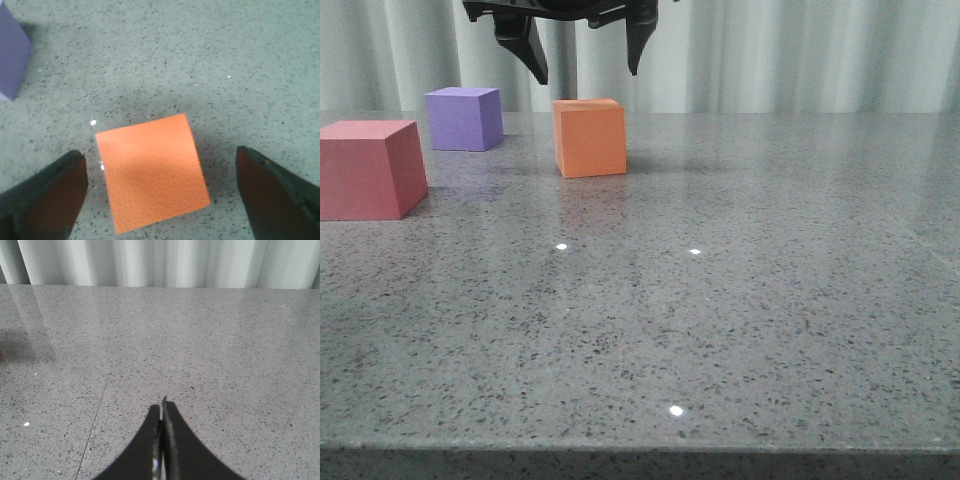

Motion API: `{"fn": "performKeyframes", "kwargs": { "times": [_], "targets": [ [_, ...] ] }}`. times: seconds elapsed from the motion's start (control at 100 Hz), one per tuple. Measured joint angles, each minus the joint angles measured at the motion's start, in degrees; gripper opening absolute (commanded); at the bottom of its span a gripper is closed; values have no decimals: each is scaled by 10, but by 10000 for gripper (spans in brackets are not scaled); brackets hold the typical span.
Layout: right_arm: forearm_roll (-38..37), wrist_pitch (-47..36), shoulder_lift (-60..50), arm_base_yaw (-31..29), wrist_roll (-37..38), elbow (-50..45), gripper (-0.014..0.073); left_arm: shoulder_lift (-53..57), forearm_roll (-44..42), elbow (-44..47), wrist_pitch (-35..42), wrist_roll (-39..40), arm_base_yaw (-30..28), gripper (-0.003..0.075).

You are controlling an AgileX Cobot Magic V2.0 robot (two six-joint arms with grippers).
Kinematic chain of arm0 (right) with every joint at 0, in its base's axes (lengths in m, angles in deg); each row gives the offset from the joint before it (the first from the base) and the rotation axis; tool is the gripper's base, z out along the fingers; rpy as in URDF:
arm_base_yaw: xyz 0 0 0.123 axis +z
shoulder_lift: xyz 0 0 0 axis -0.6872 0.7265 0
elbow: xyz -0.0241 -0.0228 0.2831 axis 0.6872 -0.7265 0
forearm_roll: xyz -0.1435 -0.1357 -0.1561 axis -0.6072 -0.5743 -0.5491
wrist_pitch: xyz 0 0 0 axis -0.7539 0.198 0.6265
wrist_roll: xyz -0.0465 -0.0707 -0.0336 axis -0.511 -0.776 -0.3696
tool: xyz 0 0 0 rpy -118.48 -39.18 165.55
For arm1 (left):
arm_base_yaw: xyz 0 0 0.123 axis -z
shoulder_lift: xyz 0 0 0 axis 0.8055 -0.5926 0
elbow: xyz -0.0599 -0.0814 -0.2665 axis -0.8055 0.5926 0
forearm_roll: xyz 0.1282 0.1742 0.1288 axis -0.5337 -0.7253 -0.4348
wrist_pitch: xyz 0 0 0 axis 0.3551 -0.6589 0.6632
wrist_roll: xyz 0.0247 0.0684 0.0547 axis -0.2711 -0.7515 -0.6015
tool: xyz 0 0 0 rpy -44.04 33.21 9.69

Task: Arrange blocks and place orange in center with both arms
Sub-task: 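Move the left gripper over the orange cube and close on it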

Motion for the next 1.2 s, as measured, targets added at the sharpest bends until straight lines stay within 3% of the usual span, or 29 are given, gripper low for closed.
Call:
{"fn": "performKeyframes", "kwargs": {
  "times": [0.22, 1.2],
  "targets": [
    [0, 0, 0, 0, 0, 0, -69, -14, -23, 0, -21, 41, 5, 567],
    [0, 0, 0, 0, 0, 0, -69, -47, -42, -1, -21, 43, 18, 567]
  ]
}}
